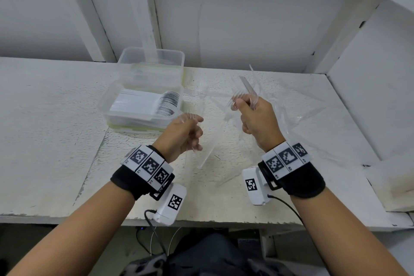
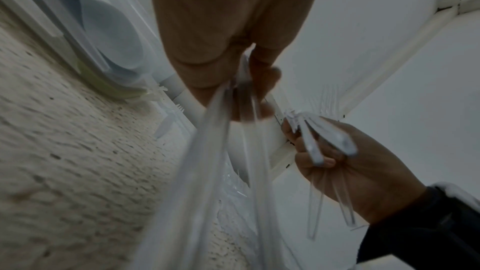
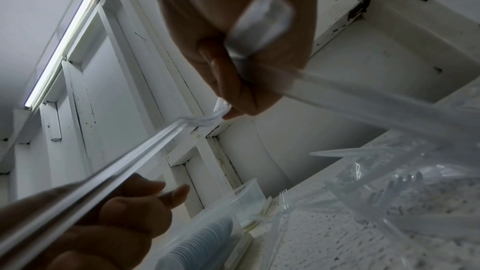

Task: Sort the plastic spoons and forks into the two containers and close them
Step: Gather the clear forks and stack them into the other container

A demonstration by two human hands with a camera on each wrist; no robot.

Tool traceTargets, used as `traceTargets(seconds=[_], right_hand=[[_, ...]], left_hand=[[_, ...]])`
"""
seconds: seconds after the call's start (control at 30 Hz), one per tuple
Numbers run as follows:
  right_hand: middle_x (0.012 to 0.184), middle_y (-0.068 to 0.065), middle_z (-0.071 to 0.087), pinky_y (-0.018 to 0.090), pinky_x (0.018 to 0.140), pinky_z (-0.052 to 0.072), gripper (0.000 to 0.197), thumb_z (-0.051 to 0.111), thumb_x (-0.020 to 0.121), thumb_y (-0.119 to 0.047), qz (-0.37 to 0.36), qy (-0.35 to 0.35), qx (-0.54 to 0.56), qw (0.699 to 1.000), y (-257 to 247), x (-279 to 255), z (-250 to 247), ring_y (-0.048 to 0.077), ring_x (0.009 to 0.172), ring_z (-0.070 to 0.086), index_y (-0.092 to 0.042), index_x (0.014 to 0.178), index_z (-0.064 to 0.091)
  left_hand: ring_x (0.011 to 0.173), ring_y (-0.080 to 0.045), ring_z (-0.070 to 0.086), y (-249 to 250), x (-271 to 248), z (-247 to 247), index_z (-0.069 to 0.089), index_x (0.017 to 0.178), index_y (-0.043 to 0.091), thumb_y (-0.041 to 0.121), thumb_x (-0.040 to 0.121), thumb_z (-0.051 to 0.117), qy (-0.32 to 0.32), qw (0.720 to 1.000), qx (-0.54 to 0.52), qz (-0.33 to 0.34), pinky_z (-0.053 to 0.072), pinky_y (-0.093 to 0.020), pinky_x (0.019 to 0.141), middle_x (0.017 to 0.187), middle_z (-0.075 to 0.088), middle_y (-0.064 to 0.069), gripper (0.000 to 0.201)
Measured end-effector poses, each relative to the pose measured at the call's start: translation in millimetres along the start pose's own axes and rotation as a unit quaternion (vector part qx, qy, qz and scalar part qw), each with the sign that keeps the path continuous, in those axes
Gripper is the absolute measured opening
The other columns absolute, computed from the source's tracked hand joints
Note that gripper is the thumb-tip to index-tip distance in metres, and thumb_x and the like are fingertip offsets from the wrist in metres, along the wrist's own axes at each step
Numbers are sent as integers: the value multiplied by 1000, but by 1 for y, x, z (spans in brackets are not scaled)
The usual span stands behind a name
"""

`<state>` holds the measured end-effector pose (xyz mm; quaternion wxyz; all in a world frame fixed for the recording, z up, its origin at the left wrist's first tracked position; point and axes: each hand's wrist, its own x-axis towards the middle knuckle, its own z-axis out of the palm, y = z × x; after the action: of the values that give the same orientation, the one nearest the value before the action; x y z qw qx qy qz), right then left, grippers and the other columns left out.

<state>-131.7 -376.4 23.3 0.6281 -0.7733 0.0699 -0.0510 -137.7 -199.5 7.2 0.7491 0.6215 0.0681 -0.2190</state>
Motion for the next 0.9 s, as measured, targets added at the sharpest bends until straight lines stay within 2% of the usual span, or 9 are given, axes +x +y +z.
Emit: traceTargets(seconds=[0.07, 0.13, 0.2, 0.27, 0.43, 0.57, 0.7, 0.8, 0.9], right_hand=[[62, 10, 41, 16, 36, 26, 22, 46, 96, -14, -5, -8, -8, 1000, 0, -1, -2, 2, 34, 27, -16, 78, 58], [60, 9, 41, 17, 36, 26, 24, 46, 97, -14, -11, -19, -19, 1000, 0, -4, -2, 2, 34, 28, -18, 77, 59], [63, 10, 44, 18, 37, 27, 24, 46, 97, -15, -14, -25, -21, 999, 0, -6, -1, 2, 34, 28, -20, 78, 59], [69, 14, 47, 18, 37, 27, 22, 46, 96, -15, -11, -25, -20, 999, 1, -7, 0, 2, 35, 29, -21, 79, 60], [78, 13, 56, 20, 39, 30, 18, 47, 95, -15, -14, -27, -34, 999, 1, -8, 3, 3, 38, 34, -14, 88, 63], [82, -13, 61, 8, 44, 35, 18, 49, 92, -11, -55, -52, -105, 992, -2, -10, 8, -10, 47, 49, -10, 80, 63], [85, 6, 66, 15, 57, 39, 17, 49, 93, -13, -80, -95, -174, 977, -3, -11, 14, 5, 66, 54, -9, 90, 65], [85, 5, 66, 27, 76, 43, 17, 50, 93, -13, -81, -116, -179, 974, -6, -12, 18, 17, 85, 60, -9, 93, 67], [85, 5, 66, 30, 79, 44, 18, 49, 93, -13, -76, -128, -185, 971, -7, -11, 21, 19, 87, 60, -10, 94, 67]], left_hand=[[35, -6, 28, 0, 3, 2, 46, 93, 14, 21, 99, 42, 19, 999, 32, -4, 33, -17, 37, 56, 37, 0, 10], [37, -5, 22, -1, 4, 3, 46, 95, 16, 46, 96, 40, 25, 998, 56, -5, 22, -15, 37, 54, 35, 4, 30], [37, -5, 20, -2, 5, 4, 49, 96, 17, 69, 87, 24, 16, 999, 32, -21, 17, -14, 39, 51, 37, 5, 58], [37, -7, 20, -2, 6, 4, 53, 96, 15, 78, 81, 8, 2, 999, -12, -44, 17, -15, 42, 53, 40, 2, 78], [38, -9, 28, 1, 10, 6, 52, 97, 16, 72, 87, 13, -5, 998, -39, -58, 24, -18, 43, 59, 48, -2, 70], [38, -9, 32, 1, 10, 9, 51, 96, 16, 69, 89, 15, -6, 998, -45, -42, 29, -17, 42, 63, 50, -4, 64], [43, -10, 41, 1, 10, 12, 49, 98, 16, 65, 90, 22, -19, 998, -56, -25, 35, -22, 47, 62, 52, -1, 57], [44, -9, 44, 0, 11, 15, 48, 94, 17, 60, 91, 32, -19, 998, -55, -19, 38, -21, 45, 61, 49, 1, 47], [43, -9, 45, 0, 11, 17, 48, 88, 17, 56, 93, 34, -16, 998, -55, -23, 40, -21, 43, 63, 45, 0, 41]])
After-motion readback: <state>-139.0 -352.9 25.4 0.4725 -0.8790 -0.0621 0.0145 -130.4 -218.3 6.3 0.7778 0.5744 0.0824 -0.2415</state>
